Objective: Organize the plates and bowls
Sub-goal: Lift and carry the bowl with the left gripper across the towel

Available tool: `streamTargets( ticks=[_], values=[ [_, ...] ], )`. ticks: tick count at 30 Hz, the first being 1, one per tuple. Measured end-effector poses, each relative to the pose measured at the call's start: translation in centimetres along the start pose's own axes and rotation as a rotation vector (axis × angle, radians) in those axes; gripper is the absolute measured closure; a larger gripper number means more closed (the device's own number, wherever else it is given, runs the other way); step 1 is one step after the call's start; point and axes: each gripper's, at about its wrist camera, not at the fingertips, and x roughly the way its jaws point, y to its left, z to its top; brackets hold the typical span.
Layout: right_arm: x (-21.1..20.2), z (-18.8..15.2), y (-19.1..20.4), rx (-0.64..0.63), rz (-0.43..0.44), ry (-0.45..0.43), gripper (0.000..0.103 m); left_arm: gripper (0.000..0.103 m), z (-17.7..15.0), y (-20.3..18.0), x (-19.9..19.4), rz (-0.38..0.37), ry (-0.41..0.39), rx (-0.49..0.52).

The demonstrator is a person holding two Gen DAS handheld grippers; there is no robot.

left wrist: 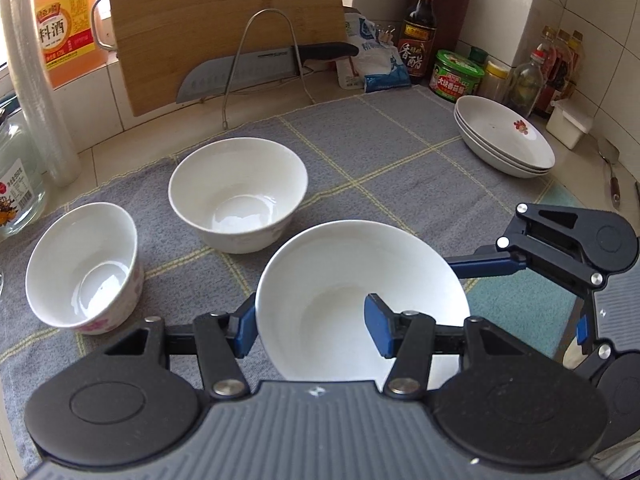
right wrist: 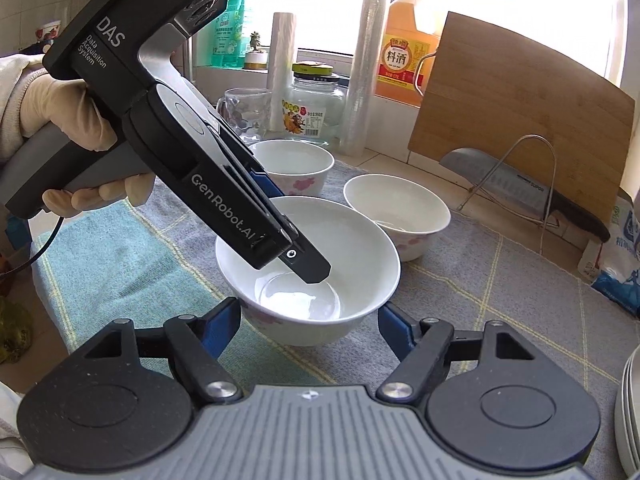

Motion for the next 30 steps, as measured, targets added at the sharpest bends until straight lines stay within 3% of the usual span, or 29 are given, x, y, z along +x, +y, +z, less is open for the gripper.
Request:
streamTargets(
  ticks=[14, 30],
  values=[
    [-2.9, -2.9, -4.3, 0.114, -0.186, 0.043, 0.023, 0.05, 4.1, -5.3, 4.8, -0.145, 0.01, 0.154],
    [-3.0, -3.9, -5.7, 0.153, -0.218, 0.078, 0.023, 0.05, 4.9, -7.1, 7.4, -0.188, 0.044, 0.179]
  ],
)
